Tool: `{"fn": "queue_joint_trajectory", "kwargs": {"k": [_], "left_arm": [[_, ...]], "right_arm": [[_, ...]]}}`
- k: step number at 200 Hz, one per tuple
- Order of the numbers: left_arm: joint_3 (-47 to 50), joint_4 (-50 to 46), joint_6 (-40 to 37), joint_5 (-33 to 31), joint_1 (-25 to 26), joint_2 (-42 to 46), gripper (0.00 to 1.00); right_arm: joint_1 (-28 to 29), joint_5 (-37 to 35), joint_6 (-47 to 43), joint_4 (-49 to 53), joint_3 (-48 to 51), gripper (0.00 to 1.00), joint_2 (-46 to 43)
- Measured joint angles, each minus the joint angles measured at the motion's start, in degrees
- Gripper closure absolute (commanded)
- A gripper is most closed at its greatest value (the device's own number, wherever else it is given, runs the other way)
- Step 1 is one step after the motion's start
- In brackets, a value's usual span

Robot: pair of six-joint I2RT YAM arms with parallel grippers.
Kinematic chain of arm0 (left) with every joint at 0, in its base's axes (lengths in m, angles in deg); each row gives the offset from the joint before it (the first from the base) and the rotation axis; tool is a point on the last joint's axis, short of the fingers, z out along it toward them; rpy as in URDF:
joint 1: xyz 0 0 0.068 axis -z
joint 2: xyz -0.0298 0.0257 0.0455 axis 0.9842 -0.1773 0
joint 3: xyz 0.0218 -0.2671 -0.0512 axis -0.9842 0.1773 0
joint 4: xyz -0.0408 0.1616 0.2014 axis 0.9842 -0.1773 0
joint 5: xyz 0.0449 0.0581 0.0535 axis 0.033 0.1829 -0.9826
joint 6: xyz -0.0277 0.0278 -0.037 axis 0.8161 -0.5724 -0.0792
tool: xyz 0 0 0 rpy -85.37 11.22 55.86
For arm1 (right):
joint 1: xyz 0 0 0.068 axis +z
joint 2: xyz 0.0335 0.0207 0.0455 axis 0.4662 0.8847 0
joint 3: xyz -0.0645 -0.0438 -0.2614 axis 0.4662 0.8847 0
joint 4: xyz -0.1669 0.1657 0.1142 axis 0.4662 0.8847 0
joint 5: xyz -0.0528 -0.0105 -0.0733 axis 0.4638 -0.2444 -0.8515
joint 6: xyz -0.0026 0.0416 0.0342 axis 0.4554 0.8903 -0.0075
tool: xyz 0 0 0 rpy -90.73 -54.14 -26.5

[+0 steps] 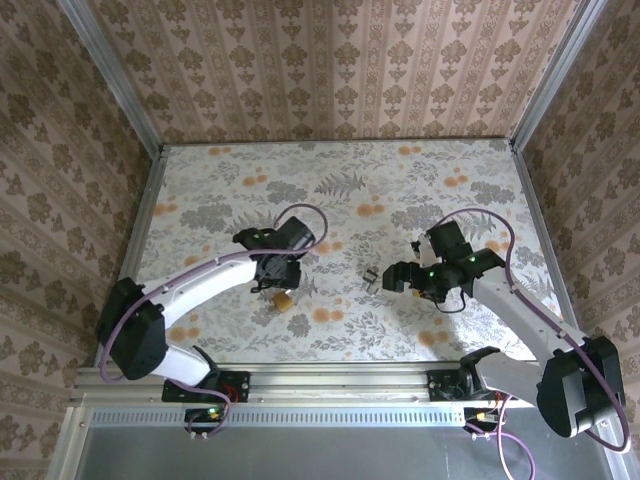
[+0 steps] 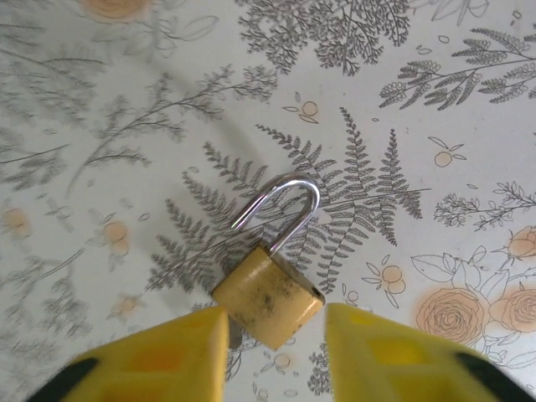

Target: Unlock with the key

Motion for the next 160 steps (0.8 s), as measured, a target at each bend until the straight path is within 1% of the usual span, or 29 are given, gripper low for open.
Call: {"fn": "queue_joint_trajectory", "kwargs": {"k": [20, 33, 43, 56, 64, 95, 128, 143, 160], "left_arm": [[4.92, 5.33, -1.05, 7.23, -4.87, 0.07, 0.7], [7.8, 9.14, -1.6, 11.52, -7.96, 0.02, 0.7], [9.84, 11.98, -1.88, 14.29, -10.05, 0.02, 0.71], [12.2, 15.17, -1.88, 17.0, -12.31, 0.02, 0.71], [13.6, 17.16, -1.86, 18.34, -13.33, 0.04, 0.71], [18.56, 24.13, -1.22, 21.66, -14.1, 0.44, 0.72], [24.94, 31.1, 1.97, 23.43, -14.58, 3.23, 0.73], [27.76, 33.9, 3.78, 23.82, -14.6, 5.09, 0.73], [30.14, 35.43, 6.03, 23.8, -14.58, 8.0, 0.71]], "right_arm": [[1.33, -0.42, 1.27, -0.46, 1.07, 0.1, 0.07], [4.09, -1.7, 1.99, -1.05, 1.16, 0.1, 0.79], [6.47, -3.26, 2.32, -1.27, 0.92, 0.13, 2.05], [8.98, -5.55, 2.8, -1.07, -0.02, 0.19, 5.2], [9.99, -6.97, 2.82, -1.05, -0.79, 0.2, 7.54], [12.11, -12.7, 2.86, -0.59, -5.64, 0.21, 16.0], [13.86, -16.94, 2.99, 0.61, -14.38, 0.22, 24.96], [14.4, -18.05, 3.34, 1.22, -18.18, 0.24, 28.7], [14.82, -19.69, 3.93, 2.34, -22.62, 0.27, 33.46]]}}
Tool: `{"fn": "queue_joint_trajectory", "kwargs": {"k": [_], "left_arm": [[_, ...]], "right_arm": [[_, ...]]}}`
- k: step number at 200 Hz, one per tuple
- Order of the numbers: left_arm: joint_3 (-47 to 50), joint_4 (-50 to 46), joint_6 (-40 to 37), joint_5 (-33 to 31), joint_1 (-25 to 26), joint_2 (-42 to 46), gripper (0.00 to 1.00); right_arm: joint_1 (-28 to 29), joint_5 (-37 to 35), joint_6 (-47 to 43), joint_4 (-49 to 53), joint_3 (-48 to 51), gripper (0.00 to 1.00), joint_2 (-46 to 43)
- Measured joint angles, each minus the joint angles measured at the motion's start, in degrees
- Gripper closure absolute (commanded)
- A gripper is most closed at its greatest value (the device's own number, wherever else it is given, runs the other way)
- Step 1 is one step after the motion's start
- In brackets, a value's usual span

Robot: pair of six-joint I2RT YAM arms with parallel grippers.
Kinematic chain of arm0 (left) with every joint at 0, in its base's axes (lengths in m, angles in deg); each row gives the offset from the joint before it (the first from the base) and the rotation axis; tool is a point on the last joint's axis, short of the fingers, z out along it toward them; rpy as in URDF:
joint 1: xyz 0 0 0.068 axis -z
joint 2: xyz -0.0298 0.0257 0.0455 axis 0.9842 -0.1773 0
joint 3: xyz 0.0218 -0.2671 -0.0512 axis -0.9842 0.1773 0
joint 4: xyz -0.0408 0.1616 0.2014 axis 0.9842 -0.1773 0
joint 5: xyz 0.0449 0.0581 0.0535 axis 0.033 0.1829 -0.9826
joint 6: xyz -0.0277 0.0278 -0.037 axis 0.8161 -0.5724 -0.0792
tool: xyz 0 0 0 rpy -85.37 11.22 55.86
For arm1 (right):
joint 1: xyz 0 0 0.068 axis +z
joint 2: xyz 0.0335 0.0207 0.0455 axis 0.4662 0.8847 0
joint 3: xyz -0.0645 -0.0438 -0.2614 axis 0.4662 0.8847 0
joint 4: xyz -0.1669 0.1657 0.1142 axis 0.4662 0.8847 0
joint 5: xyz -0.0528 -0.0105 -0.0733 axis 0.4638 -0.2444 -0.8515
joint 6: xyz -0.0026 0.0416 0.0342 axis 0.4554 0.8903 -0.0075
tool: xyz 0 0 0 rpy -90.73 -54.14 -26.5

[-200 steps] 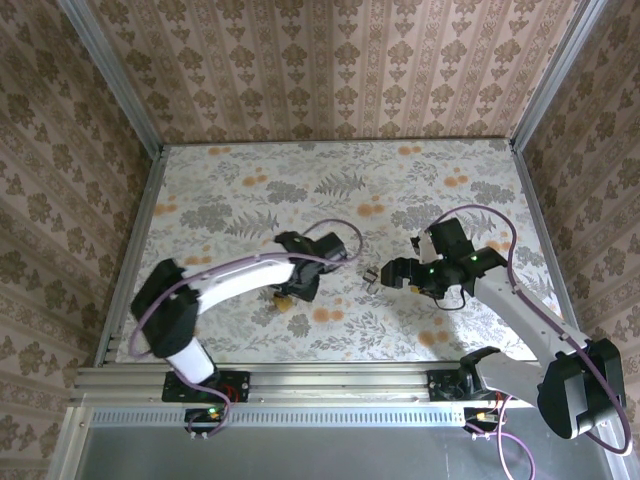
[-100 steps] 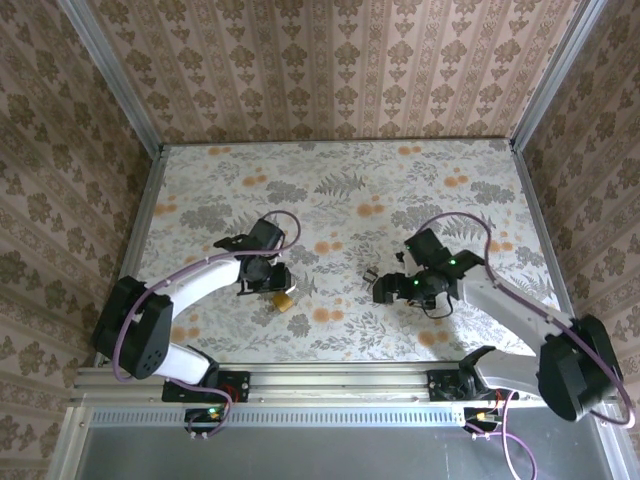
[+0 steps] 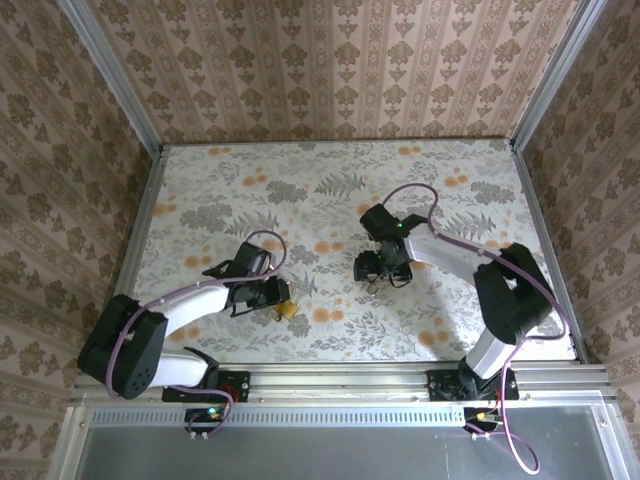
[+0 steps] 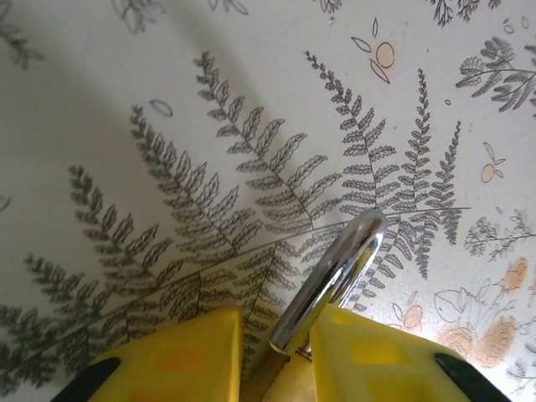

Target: Unlock with the key

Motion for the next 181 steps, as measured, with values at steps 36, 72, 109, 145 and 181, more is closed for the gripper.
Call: {"fn": "queue_joint_trajectory", "kwargs": {"k": [36, 72, 109, 145, 181], "left_arm": [[2.58, -1.11, 3.37, -0.52, 0.37, 7.89, 0.67], [2.58, -1.31, 3.82, -0.83, 0.24, 11.3, 0.66], [2.58, -4.02, 4.0, -0.76, -1.16, 15.8, 0.63], [2.12, -10.27, 2.05, -0.02, -7.34, 24.94, 0.6], [0.11, -17.9, -1.05, 2.01, -13.9, 31.74, 0.57]], "right_arm": [[0.7, -2.36, 1.38, 1.57, -3.96, 0.4, 6.73], [1.68, -4.26, 2.14, 4.33, -7.98, 0.5, 12.02], [3.34, -6.93, 0.87, 8.31, -12.9, 0.66, 15.67], [5.49, -9.2, -4.33, 10.21, -15.91, 0.82, 17.4], [13.73, -12.31, -17.64, 10.32, -15.82, 0.84, 17.29]]}}
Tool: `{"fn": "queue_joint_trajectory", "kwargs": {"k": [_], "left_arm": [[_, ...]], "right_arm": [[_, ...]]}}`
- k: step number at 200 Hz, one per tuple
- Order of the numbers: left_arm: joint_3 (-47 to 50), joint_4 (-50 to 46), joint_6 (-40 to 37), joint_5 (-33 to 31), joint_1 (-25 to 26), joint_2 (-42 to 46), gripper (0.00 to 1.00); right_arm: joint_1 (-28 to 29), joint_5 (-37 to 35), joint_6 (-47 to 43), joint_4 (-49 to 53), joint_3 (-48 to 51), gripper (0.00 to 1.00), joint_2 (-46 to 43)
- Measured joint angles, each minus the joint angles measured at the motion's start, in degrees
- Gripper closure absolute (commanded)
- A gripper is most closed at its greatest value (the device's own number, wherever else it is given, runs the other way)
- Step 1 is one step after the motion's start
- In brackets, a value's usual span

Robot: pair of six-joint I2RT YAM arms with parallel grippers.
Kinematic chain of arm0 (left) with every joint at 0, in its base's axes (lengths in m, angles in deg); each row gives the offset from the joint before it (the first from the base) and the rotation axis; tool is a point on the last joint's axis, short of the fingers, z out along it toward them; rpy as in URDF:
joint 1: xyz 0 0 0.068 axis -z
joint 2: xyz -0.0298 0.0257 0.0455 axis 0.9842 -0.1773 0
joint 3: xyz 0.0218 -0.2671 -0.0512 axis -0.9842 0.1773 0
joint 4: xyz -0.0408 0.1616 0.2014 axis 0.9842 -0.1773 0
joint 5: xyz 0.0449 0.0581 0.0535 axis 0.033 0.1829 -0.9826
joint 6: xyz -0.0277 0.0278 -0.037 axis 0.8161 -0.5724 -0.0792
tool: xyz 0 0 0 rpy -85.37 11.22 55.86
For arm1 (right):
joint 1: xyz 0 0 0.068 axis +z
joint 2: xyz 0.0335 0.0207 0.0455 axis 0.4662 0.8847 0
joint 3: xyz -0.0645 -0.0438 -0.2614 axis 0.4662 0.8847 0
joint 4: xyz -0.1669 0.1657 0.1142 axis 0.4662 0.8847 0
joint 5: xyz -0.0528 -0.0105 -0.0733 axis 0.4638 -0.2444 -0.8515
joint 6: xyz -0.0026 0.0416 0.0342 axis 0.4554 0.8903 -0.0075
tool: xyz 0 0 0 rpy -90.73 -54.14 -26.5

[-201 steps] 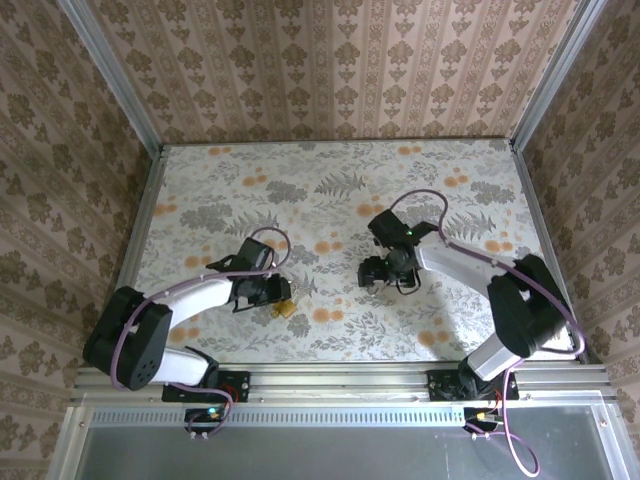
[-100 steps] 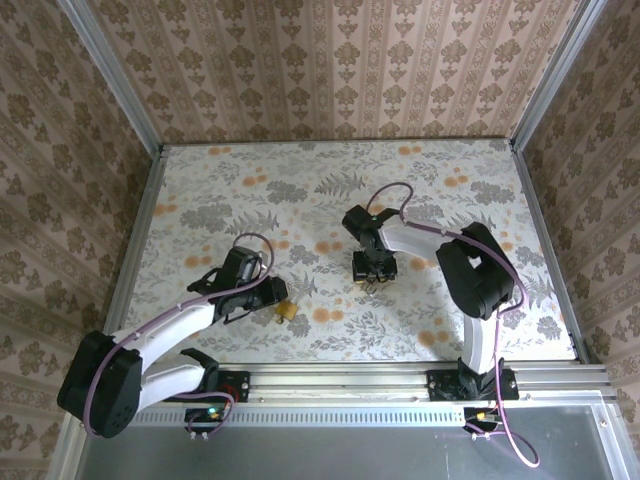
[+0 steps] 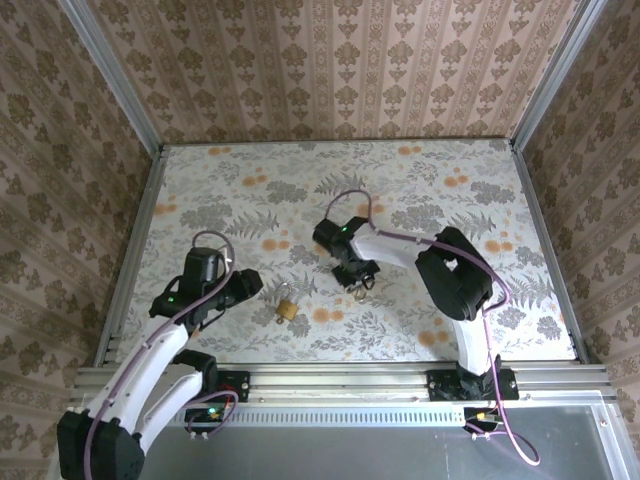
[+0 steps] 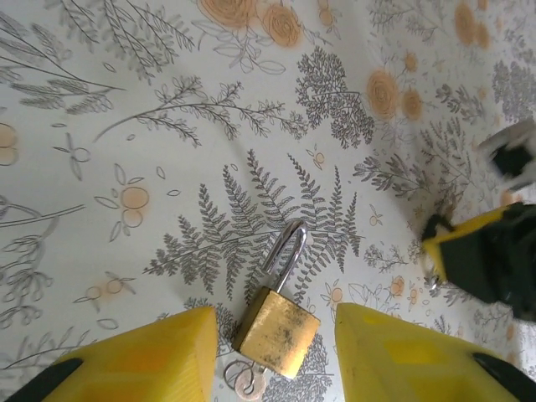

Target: Unlock with the key

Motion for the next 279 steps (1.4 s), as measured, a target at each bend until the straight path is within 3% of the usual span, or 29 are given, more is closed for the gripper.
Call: {"fn": "queue_joint_trajectory", "kwargs": {"k": [27, 38, 50, 63, 86, 116, 125, 146, 159, 180, 206, 243, 279], "left_arm": [[-1.97, -3.58, -2.01, 1.86, -3.23, 2.1, 0.57], [-2.78, -4.66, -2.86, 2.38, -3.98, 2.08, 0.57], [-3.41, -5.46, -3.67, 2.82, -4.46, 2.03, 0.57], [-3.82, -6.03, -4.37, 3.21, -4.74, 2.03, 0.56], [-4.04, -7.34, -5.29, 3.76, -5.31, 2.36, 0.55], [-4.46, -8.94, -6.01, 4.37, -6.08, 3.34, 0.52], [-4.63, -9.01, -6.05, 4.72, -6.47, 3.56, 0.52], [-4.74, -9.01, -6.38, 5.42, -7.15, 3.78, 0.48], [-4.92, -9.01, -6.82, 5.73, -7.48, 3.74, 0.44], [-6.03, -8.98, -7.41, 5.92, -7.87, 3.67, 0.37], [-8.68, -8.76, -8.61, 5.7, -7.98, 3.41, 0.31], [-11.63, -8.92, -10.34, 5.27, -8.15, 3.43, 0.3], [-12.35, -9.07, -10.95, 4.44, -8.35, 4.28, 0.3]], "right_arm": [[9.73, -0.87, -11.69, -0.02, 0.98, 0.78, -0.7], [13.03, -0.79, -16.59, -0.48, 1.46, 0.72, -1.05], [15.61, -0.76, -21.92, -1.42, 2.45, 0.57, -1.86], [17.27, -0.83, -27.19, -2.12, 3.23, 0.48, -2.86], [18.49, -2.82, -34.34, -3.43, 3.45, 0.4, -4.63], [18.34, -4.81, -31.56, -3.04, 2.43, 0.38, -7.69], [18.32, -4.02, -27.85, -3.17, 2.23, 0.42, -9.68], [18.38, -0.28, -14.86, -4.46, 3.76, 0.81, -16.39], [18.75, 3.76, -4.79, -8.35, 8.46, 0.9, -21.53], [21.35, 8.68, 9.27, -13.03, 16.59, 0.96, -25.38], [24.5, 11.72, 20.46, -16.26, 20.11, 0.98, -20.15], [24.41, 12.07, 27.17, -17.46, 18.91, 0.99, -12.66], [22.12, 10.71, 29.77, -16.17, 18.21, 0.99, -12.09]]}}
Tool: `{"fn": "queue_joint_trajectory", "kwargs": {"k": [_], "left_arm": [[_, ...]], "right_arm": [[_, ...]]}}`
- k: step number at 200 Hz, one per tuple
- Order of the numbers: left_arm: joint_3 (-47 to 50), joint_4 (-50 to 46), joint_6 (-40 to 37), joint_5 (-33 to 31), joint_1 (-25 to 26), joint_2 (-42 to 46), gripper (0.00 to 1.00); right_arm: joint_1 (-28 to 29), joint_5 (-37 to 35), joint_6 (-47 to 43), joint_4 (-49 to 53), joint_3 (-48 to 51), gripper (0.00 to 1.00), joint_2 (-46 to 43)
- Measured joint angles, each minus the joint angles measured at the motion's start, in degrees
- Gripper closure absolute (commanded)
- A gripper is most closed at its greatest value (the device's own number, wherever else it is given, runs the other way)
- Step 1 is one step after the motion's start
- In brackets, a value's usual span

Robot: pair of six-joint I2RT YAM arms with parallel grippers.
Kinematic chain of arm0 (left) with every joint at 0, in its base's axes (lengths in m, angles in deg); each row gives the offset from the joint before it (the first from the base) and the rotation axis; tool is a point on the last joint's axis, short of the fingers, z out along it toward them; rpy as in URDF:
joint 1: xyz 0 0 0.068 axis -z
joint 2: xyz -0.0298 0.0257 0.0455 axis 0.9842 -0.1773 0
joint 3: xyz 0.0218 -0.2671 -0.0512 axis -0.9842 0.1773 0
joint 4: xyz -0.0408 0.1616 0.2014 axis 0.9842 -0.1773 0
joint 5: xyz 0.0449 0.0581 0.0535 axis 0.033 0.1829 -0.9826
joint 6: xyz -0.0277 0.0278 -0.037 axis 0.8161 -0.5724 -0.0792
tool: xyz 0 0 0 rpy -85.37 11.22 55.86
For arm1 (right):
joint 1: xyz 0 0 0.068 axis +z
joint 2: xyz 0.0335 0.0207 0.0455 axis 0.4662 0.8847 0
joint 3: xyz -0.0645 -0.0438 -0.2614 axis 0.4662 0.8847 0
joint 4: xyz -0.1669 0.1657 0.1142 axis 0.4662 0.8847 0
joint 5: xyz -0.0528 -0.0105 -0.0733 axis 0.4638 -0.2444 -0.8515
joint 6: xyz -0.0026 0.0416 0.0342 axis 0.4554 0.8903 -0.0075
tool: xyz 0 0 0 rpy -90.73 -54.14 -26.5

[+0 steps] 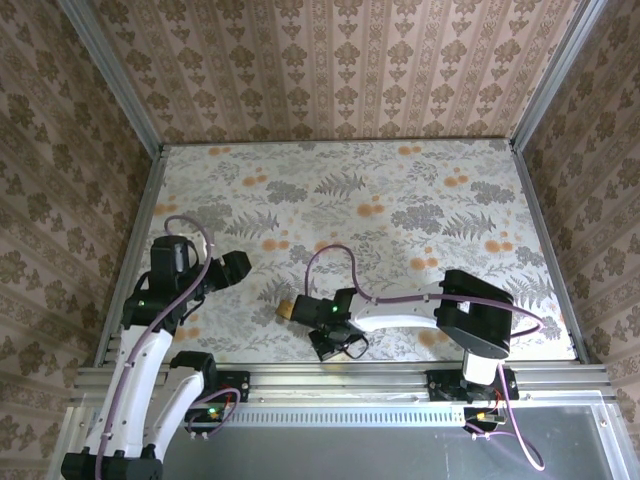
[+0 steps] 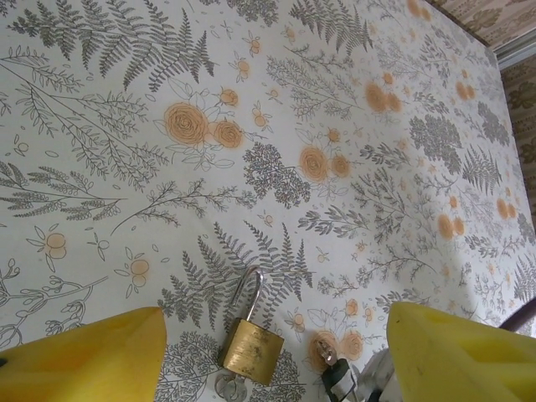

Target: Unlock with the key

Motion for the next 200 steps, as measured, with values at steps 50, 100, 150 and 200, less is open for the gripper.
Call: {"fn": "queue_joint_trajectory", "kwargs": {"k": [50, 100, 150, 200], "left_arm": [[0.0, -0.28, -0.59, -0.44, -0.04, 0.52, 0.29], [0.0, -1.25, -0.83, -0.79, -0.04, 0.52, 0.29], [0.26, -1.27, -0.83, -0.9, -0.04, 0.55, 0.29], [2.45, -1.22, -0.7, -0.9, -0.04, 0.81, 0.29]], "right_arm": [[-4.31, -0.02, 0.09, 1.57, 0.0, 0.99, -0.02], [-9.38, -1.64, -2.82, 4.81, -0.74, 0.97, 0.22], [-10.49, -2.71, -5.77, 11.32, -7.19, 0.93, 4.96], [-11.04, -4.11, -7.72, 12.15, -11.47, 0.87, 8.0]]}}
